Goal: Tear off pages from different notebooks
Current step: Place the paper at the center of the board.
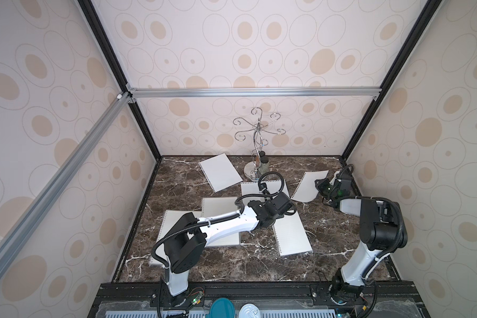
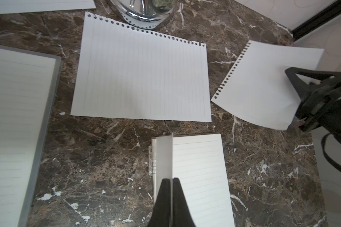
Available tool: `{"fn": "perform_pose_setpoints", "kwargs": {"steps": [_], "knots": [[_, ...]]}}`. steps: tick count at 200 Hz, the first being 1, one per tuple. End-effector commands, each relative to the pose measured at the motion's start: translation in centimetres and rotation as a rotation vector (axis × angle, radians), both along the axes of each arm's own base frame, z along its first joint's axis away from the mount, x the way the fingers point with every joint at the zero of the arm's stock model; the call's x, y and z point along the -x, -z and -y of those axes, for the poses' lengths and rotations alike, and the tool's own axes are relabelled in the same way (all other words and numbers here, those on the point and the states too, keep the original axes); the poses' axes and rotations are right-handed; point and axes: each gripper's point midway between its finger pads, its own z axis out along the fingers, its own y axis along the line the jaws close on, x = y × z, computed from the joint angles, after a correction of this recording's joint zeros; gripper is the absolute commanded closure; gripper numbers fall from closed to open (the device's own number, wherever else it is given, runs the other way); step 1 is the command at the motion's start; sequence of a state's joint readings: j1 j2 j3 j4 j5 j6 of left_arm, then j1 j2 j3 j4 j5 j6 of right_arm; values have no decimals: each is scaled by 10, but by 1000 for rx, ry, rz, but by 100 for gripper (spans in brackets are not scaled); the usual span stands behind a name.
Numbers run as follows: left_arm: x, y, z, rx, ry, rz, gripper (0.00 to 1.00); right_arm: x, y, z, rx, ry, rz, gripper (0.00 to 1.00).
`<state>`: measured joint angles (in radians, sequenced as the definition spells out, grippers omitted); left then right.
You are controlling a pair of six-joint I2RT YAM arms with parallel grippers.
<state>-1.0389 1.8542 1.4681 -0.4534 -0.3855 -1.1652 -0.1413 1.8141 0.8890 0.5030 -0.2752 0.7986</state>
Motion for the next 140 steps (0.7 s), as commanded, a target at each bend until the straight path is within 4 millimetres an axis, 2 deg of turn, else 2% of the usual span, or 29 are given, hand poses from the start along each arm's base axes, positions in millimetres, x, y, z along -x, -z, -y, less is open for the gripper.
{"fn": "perform_pose_setpoints", "kwargs": {"steps": [1, 32, 38, 48, 74, 89, 102, 125, 140], "knots": [[-4, -3, 24, 15, 62, -16, 85, 0, 1, 12, 55, 57, -23, 65], [-7, 13, 46, 26, 96, -58, 75, 11, 11, 19, 89, 87, -77, 38], [-7, 15, 50, 32, 106, -64, 74, 14, 10, 22, 95, 99, -76, 29], [-7, 18, 56, 41, 125, -69, 71, 22, 9, 26, 117, 120, -79, 20], [-3, 10, 67, 41, 160, -41, 50, 46, -6, 49, 185, 225, -93, 14], [-1, -8, 71, 53, 176, 4, 40, 64, -13, 66, 196, 290, -122, 12], [3, -32, 79, 71, 210, 73, 32, 81, -20, 79, 221, 339, -147, 10], [5, -67, 80, 97, 236, 148, 31, 114, -38, 99, 318, 404, -195, 9], [7, -91, 65, 107, 213, 213, 29, 138, -47, 108, 405, 439, -227, 7]]}}
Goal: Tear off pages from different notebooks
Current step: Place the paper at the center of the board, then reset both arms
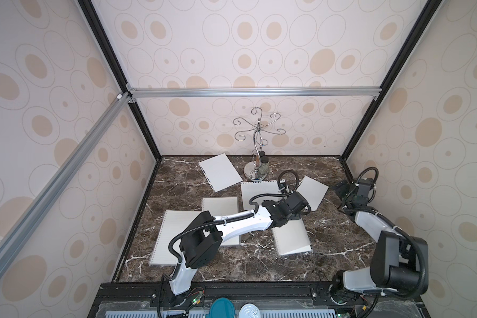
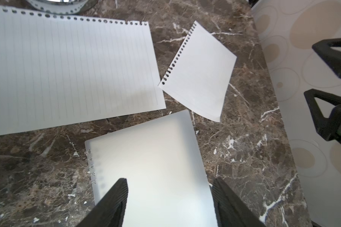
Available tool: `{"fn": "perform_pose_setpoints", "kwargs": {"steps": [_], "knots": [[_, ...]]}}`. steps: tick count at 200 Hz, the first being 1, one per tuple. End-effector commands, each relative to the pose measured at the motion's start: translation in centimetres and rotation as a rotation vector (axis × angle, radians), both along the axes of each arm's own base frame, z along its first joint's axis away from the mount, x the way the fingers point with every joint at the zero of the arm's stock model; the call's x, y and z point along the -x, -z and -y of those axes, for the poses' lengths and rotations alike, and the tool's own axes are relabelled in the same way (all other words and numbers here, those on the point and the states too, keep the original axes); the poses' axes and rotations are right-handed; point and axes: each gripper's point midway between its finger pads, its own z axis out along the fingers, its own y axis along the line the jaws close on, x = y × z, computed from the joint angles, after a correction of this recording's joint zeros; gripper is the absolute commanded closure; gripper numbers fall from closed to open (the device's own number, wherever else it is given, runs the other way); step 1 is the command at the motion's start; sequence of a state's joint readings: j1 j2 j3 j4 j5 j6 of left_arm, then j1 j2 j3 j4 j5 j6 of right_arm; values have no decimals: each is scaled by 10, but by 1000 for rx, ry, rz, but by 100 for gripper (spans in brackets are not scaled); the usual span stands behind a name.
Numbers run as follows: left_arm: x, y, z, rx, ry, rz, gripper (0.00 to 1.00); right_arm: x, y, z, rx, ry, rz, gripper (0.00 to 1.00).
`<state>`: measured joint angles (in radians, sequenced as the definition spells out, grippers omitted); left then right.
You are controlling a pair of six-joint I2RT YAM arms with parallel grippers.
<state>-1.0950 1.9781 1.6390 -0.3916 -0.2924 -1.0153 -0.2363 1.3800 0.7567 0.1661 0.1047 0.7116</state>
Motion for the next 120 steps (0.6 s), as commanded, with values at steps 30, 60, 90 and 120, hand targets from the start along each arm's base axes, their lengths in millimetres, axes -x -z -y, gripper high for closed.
{"fn": "perform_pose_setpoints", "kwargs": {"steps": [30, 60, 90, 120], "knots": [[2, -138, -48, 207, 12, 441, 12, 69, 2, 12, 244, 25, -106, 5], [12, -174, -141, 111, -97, 860, 0, 90, 23, 8, 221, 41, -106, 0], [31, -150, -293, -128, -402, 1146, 0, 81, 35, -24, 374, -220, -50, 2], [1, -79, -388, -380, -550, 939, 0, 77, 39, -39, 439, -275, 44, 1]]}}
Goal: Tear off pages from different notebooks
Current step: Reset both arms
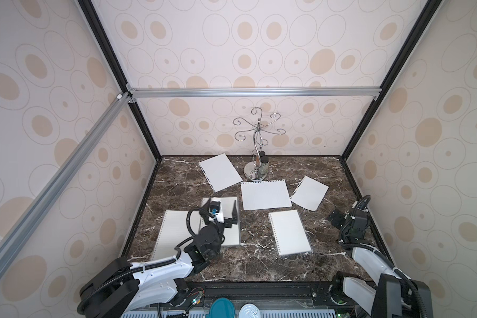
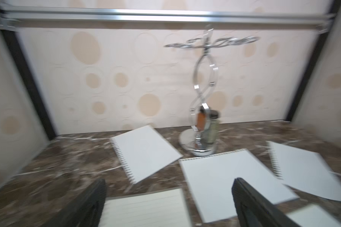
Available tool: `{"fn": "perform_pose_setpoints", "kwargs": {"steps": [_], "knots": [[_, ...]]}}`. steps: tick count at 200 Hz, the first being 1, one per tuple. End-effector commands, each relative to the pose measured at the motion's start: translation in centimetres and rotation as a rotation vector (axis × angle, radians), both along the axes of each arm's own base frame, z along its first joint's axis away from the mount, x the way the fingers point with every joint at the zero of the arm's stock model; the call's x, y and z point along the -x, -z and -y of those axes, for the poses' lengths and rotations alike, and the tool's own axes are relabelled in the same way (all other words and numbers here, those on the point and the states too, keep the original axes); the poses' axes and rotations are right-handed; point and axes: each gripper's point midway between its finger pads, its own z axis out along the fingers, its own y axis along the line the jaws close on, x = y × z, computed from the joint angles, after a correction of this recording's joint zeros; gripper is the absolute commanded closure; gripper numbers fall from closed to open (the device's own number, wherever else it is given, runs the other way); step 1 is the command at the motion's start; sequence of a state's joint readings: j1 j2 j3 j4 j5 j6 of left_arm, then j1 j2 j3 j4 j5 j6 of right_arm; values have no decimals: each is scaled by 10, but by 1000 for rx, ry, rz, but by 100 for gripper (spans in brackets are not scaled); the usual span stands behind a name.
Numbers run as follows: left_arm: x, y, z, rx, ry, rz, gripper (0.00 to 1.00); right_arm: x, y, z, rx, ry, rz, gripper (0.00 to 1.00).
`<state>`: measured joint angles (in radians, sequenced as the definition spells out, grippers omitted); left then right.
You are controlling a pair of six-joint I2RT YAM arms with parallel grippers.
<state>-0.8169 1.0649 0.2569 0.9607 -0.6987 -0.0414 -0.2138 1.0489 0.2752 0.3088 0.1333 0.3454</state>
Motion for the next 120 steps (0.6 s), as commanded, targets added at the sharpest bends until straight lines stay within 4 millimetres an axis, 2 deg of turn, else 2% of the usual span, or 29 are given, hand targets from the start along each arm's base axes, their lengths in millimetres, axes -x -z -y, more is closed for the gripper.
{"fn": "perform_pose_setpoints", "kwargs": {"steps": [1, 11, 20, 45, 52, 60, 80, 90, 102, 111, 120], "knots": [[-5, -16, -81, 6, -263, 73, 0, -20, -26, -14, 115, -120, 163, 1], [3, -1, -107, -13, -344, 77, 1, -27, -27, -23, 114, -170, 169, 1], [8, 13, -122, -61, -387, 63, 1, -35, -28, -30, 137, -195, 163, 1], [1, 49, -154, -140, -471, -46, 0, -55, -29, -57, 198, -309, 147, 1], [3, 57, -167, -125, -514, -51, 0, -58, -31, -65, 223, -337, 167, 2], [8, 55, -183, -112, -599, -29, 0, -60, -35, -73, 251, -369, 207, 1], [-2, 53, -185, -138, -605, -24, 0, -65, -26, -82, 300, -407, 245, 0], [-11, 54, -186, -149, -609, -30, 0, -69, -13, -85, 302, -436, 236, 0], [-19, 52, -186, -154, -608, -16, 0, -79, -15, -91, 309, -464, 274, 0], [-30, 60, -187, -177, -631, -76, 0, -81, -11, -92, 298, -477, 218, 0], [-47, 66, -181, -185, -581, -128, 0, -84, -6, -89, 282, -470, 141, 0]]}}
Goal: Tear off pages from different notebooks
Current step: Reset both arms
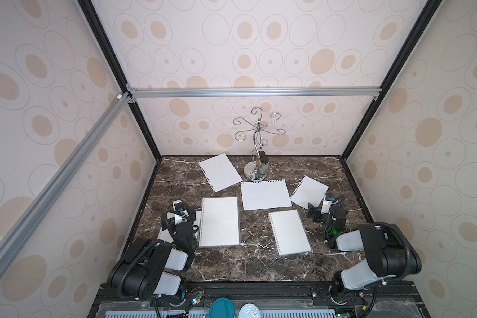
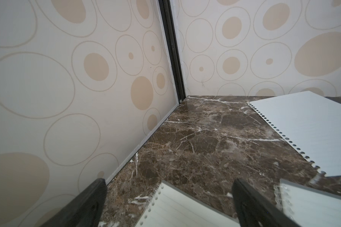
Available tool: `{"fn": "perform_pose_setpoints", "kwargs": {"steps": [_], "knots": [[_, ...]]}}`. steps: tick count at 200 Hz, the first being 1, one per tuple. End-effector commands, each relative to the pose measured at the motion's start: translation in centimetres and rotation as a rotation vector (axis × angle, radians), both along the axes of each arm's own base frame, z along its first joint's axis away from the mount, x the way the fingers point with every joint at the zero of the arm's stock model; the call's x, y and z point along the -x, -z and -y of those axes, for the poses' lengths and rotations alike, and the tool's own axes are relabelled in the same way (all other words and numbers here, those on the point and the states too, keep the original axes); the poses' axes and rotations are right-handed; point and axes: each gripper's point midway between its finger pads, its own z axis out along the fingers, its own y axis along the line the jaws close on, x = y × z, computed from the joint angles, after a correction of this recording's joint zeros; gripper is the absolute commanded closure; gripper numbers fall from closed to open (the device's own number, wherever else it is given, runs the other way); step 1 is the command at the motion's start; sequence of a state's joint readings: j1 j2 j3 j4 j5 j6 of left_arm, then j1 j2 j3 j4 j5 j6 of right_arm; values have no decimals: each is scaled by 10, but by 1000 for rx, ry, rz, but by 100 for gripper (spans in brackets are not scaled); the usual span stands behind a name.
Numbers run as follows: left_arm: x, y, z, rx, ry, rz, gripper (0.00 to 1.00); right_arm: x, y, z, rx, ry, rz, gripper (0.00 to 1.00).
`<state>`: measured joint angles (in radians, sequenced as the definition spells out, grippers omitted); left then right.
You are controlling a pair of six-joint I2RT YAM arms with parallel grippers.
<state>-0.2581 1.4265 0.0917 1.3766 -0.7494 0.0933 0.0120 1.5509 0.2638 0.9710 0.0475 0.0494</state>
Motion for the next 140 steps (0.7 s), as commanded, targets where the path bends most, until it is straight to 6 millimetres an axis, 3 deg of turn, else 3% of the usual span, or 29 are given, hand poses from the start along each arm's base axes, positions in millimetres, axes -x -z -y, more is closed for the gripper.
{"fn": "perform_pose_setpoints", "kwargs": {"steps": [1, 13, 27, 36, 45, 58, 94, 116, 126, 140], "knots": [[-32, -13, 5, 7, 35, 1, 0, -19, -29, -4, 40, -34, 45, 0], [-43, -13, 13, 44, 118, 13, 0, -31, -28, -2, 43, -19, 50, 0], [-38, -6, 16, 78, 189, 65, 0, -31, -25, -5, 56, -28, -5, 0], [-39, -16, 12, 77, 180, 115, 0, -30, -23, -7, 59, -33, -11, 1], [-45, -2, 12, 120, 199, 41, 0, -31, -24, -7, 60, -32, 15, 1], [-46, -7, 8, 106, 193, 73, 0, -31, -24, -6, 59, -33, 11, 1], [-66, 6, 10, 134, 226, -10, 0, -31, -24, -7, 60, -34, -2, 0], [-59, 12, 18, 139, 293, 1, 0, -31, -24, -6, 59, -33, -8, 0], [-52, 1, 17, 118, 294, 70, 0, -31, -24, -6, 59, -33, -5, 0], [-52, 6, 16, 122, 287, 47, 0, -30, -23, -6, 59, -33, -10, 0]]}}
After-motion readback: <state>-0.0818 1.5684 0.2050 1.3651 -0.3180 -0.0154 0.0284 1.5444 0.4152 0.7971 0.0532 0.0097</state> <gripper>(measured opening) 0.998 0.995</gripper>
